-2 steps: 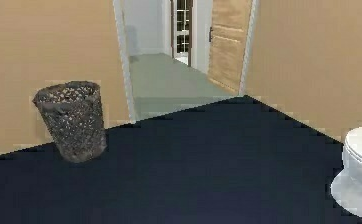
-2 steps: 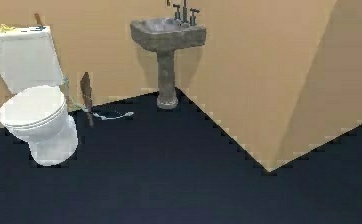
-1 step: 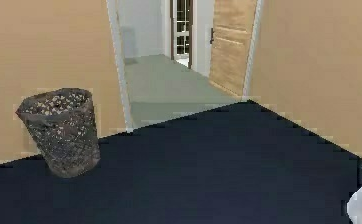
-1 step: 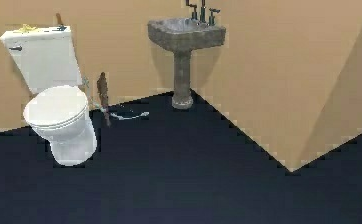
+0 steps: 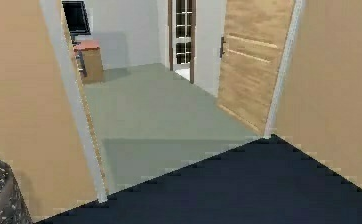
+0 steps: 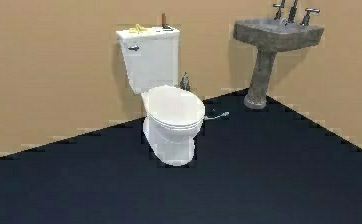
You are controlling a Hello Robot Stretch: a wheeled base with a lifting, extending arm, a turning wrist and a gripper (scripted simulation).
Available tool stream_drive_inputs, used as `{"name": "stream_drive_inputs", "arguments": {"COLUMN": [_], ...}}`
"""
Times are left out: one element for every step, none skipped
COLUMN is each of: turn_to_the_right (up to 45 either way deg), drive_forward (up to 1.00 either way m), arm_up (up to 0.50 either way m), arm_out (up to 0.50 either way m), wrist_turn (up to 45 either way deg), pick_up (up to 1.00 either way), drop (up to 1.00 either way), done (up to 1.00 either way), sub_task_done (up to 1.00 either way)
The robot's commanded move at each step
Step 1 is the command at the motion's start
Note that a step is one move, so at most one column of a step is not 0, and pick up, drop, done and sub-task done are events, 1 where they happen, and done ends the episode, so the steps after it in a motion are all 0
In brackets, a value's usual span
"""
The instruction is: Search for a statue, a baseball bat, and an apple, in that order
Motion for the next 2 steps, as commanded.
{"name": "stream_drive_inputs", "arguments": {"turn_to_the_right": [0.0, 9.0], "drive_forward": [1.0, 0.0], "arm_up": [0.0, 0.0], "arm_out": [0.0, 0.0], "wrist_turn": [0.0, 0.0], "pick_up": [0.0, 0.0], "drop": [0.0, 0.0], "done": [0.0, 0.0], "sub_task_done": [0.0, 0.0]}}
